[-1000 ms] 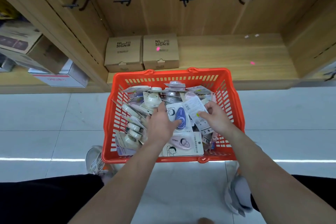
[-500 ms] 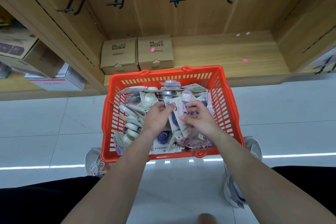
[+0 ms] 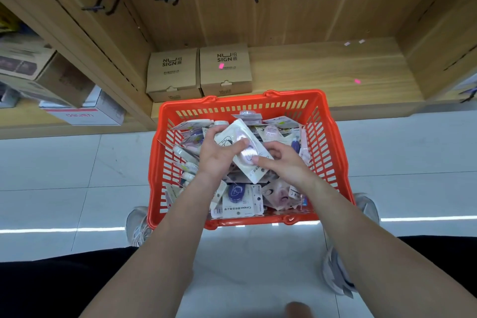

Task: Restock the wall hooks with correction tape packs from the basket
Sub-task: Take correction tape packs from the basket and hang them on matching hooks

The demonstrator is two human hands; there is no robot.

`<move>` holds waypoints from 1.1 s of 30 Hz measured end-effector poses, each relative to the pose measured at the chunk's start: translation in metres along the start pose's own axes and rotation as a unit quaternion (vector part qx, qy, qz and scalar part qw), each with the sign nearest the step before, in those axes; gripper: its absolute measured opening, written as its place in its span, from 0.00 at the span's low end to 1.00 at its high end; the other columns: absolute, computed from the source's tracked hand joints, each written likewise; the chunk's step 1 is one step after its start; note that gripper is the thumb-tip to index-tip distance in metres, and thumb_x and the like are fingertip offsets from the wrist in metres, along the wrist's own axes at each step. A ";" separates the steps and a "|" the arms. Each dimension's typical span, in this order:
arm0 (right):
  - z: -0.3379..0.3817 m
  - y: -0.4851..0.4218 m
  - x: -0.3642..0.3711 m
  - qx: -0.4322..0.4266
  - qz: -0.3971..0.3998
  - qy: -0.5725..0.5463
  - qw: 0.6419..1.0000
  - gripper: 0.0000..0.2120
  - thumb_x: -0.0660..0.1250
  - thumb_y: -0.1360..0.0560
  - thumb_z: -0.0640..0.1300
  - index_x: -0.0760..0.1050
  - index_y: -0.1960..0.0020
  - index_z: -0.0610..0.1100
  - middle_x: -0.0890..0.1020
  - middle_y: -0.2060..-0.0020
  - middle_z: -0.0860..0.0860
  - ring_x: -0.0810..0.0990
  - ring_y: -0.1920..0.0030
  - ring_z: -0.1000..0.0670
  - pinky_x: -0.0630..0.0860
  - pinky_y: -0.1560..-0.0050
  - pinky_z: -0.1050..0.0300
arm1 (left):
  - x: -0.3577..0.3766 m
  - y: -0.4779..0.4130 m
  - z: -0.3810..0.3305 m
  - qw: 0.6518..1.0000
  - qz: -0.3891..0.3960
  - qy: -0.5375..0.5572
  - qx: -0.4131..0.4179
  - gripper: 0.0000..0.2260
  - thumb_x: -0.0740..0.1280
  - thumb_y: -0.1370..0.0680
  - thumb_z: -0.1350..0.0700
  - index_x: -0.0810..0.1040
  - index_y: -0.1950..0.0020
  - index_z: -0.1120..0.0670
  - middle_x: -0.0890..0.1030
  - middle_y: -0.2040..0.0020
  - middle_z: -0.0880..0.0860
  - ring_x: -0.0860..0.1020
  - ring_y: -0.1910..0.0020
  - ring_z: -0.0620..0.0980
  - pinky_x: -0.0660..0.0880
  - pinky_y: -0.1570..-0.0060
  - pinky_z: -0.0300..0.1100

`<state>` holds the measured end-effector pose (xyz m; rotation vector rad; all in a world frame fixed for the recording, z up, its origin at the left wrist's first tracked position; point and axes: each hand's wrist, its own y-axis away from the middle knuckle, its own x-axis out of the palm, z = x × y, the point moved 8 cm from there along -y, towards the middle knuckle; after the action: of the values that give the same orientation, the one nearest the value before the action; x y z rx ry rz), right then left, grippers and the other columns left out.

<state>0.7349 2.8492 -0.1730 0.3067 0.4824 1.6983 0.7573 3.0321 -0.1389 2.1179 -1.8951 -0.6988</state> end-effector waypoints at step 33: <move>-0.033 0.011 -0.041 0.017 0.044 0.262 0.964 0.16 0.79 0.30 0.35 0.78 0.52 0.53 0.86 0.54 0.49 0.86 0.51 0.48 0.84 0.51 0.48 | -0.012 0.006 0.010 0.991 0.068 -0.112 0.001 0.22 0.76 0.24 0.52 0.71 0.35 0.51 0.83 0.47 0.46 0.81 0.51 0.44 0.73 0.59 0.38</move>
<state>0.7175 2.8031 -0.1938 -0.1091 0.8979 1.8584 0.7461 3.0448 -0.1423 1.9593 -2.1291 -0.9385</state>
